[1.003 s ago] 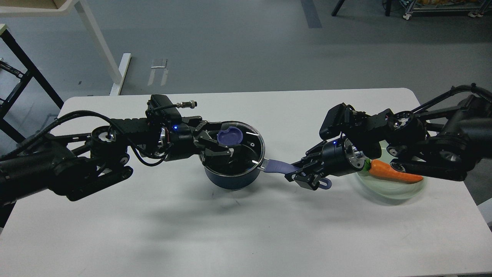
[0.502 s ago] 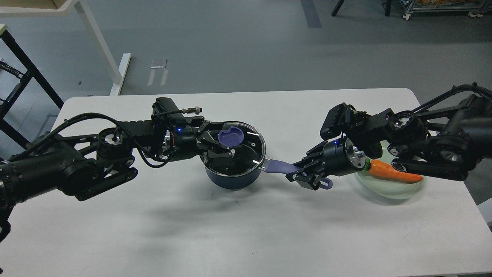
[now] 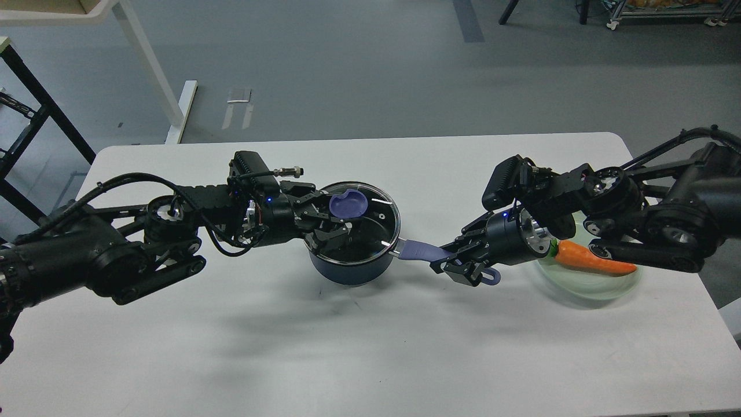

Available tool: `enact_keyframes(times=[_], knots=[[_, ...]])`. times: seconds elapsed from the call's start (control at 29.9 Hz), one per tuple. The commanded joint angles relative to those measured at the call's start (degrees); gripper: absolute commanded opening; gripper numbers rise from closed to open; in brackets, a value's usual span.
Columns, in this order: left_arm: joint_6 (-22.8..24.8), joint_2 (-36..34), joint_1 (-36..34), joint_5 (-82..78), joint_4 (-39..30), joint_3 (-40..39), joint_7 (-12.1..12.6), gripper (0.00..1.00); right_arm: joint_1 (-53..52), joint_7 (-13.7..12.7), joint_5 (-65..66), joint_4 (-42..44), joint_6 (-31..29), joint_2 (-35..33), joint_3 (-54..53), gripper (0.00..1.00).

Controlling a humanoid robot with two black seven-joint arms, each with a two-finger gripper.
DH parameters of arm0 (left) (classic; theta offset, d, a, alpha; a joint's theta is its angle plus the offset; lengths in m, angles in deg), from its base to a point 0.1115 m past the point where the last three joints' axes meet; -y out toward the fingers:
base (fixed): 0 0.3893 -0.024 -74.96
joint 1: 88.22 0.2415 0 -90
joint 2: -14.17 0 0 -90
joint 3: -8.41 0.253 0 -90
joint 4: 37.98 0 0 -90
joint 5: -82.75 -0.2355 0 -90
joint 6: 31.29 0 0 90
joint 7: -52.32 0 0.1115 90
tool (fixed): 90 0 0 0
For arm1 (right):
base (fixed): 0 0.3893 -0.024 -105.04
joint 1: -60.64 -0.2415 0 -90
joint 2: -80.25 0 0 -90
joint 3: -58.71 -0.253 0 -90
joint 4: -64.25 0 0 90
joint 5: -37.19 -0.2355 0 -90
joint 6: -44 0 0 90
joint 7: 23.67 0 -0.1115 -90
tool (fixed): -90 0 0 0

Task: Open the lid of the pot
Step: 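Grasp the purple knob of the glass lid with the left gripper, then lift the glass lid off and carry it away from the pot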

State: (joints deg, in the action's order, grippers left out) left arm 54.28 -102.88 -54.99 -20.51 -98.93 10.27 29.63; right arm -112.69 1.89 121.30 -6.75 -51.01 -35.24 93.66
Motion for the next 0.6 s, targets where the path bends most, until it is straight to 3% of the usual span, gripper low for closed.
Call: enact_keyframes(times=[0.0, 0.37, 0.57], knots=[[0.04, -0.19, -0.19, 0.17, 0.04, -0.09, 0.28, 0.38, 0.01, 0.01, 0.01, -0.02, 0.00, -0.09, 0.03, 0.13], [-0.31, -3.53, -1.51, 1.39, -1.89, -0.71, -0.25, 0.35, 0.01, 0.01, -0.08, -0.11, 0.00, -0.44, 0.03, 0.13], [-0.22, -10.46, -2.65, 4.38, -6.02, -0.80, -0.43, 0.35, 0.01, 0.01, -0.08, -0.02, 0.00, -0.53, 0.12, 0.13]])
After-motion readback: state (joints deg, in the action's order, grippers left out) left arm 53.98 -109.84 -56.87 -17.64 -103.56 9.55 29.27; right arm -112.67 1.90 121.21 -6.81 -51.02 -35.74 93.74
